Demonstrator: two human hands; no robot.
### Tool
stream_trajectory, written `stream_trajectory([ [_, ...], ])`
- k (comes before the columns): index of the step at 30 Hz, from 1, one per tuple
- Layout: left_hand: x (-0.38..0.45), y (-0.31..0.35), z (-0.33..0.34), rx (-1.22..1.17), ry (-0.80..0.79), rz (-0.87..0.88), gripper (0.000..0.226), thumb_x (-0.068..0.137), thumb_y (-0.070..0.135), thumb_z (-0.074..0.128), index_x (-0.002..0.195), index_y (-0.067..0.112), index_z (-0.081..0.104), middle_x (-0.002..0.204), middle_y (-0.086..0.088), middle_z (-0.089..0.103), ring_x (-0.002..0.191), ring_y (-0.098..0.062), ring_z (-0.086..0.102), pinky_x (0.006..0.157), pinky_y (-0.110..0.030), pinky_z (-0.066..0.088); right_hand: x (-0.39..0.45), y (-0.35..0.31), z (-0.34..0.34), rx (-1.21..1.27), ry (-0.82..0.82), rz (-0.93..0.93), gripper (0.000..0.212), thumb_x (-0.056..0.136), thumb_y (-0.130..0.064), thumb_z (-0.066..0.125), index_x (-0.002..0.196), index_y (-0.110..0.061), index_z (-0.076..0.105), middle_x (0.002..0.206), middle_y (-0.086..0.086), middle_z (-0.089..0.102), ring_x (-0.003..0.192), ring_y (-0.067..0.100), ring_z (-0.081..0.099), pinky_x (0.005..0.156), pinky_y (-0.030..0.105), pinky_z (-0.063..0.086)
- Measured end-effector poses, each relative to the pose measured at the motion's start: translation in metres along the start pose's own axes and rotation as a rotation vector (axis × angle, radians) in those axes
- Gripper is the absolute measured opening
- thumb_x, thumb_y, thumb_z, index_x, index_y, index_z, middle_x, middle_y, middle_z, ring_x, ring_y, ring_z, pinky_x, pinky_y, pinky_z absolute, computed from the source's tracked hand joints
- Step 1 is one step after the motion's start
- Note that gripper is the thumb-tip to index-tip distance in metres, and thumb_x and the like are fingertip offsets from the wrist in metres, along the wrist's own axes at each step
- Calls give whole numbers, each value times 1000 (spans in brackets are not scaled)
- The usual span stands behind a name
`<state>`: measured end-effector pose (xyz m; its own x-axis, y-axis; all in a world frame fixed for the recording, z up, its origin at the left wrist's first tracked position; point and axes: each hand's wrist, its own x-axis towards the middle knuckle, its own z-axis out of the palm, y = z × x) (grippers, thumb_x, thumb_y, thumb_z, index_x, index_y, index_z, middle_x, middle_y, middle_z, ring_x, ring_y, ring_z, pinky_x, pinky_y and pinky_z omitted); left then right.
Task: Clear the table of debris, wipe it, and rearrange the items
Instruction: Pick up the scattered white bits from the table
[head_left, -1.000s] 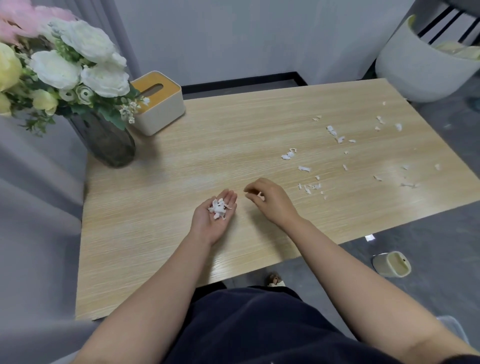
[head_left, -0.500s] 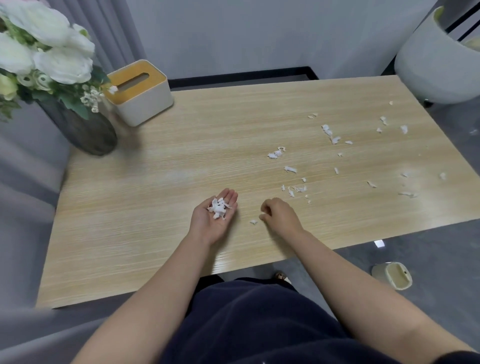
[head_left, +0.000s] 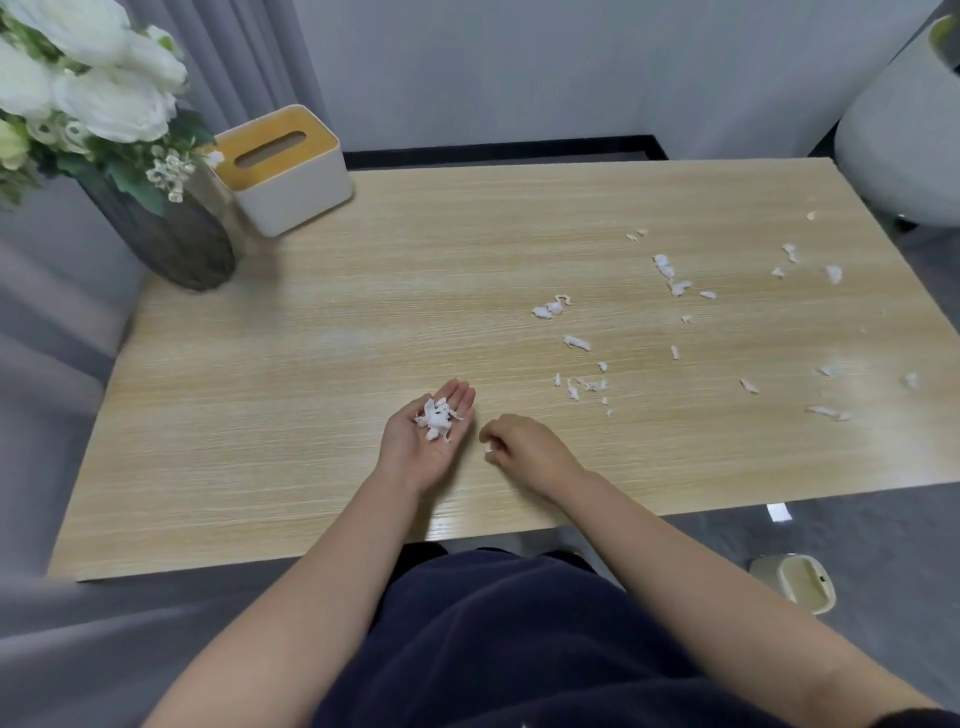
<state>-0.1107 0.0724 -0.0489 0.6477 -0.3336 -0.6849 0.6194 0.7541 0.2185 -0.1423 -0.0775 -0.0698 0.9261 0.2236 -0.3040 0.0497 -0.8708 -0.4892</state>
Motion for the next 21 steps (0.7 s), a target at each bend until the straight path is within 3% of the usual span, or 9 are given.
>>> stream_trajectory([
  [5, 6, -1, -3, -47, 21, 36, 36, 98, 15, 32, 99, -5, 62, 90, -17, 71, 77, -28, 71, 75, -39, 55, 2, 1, -1, 6, 17, -24, 15, 92, -17, 53, 100, -9, 62, 101, 7, 59, 97, 23, 54, 74, 25, 34],
  [8, 8, -3, -4, -63, 36, 53, 36, 98, 14, 32, 99, -5, 62, 91, -18, 70, 78, -29, 71, 75, -40, 55, 2, -5, -10, 165, 168, -15, 13, 90, -17, 57, 97, -10, 65, 95, 5, 60, 90, 20, 56, 76, 27, 40],
  [10, 7, -8, -2, -92, 36, 46, 34, 97, 12, 33, 99, -6, 62, 92, -19, 69, 82, -29, 70, 73, -36, 56, 0, -16, -21, 319, 282, -58, 11, 88, -17, 62, 95, -10, 66, 92, 4, 62, 85, 16, 56, 77, 28, 44],
  [13, 6, -15, 4, -182, -12, 15, 29, 93, 9, 37, 86, -6, 61, 79, -20, 68, 73, -27, 69, 64, -26, 56, 0, -35, -38, 440, 287, -150, 9, 84, -12, 65, 93, -11, 67, 91, 2, 64, 84, 12, 55, 77, 23, 43],
  [15, 7, -18, 8, -178, -47, 4, 17, 84, 4, 43, 81, -1, 59, 74, -14, 66, 66, -23, 69, 67, -24, 57, 2, -44, -42, 368, 250, -210, 8, 83, -13, 64, 91, -13, 67, 91, 1, 64, 86, 13, 54, 77, 27, 44],
  [18, 16, -22, 8, -148, -39, -24, 29, 90, 5, 39, 91, -4, 66, 94, -15, 69, 81, -25, 71, 92, -28, 49, 2, -43, -37, 140, 209, -270, 12, 86, -16, 60, 95, -12, 67, 98, 4, 62, 96, 19, 51, 77, 32, 43],
  [21, 17, -25, 13, -118, -10, -48, 38, 95, 13, 35, 93, -3, 69, 99, -15, 69, 86, -25, 70, 91, -30, 50, -1, -31, -31, 83, 194, -314, 17, 86, -14, 60, 99, -9, 70, 108, 7, 61, 103, 26, 51, 81, 40, 45],
])
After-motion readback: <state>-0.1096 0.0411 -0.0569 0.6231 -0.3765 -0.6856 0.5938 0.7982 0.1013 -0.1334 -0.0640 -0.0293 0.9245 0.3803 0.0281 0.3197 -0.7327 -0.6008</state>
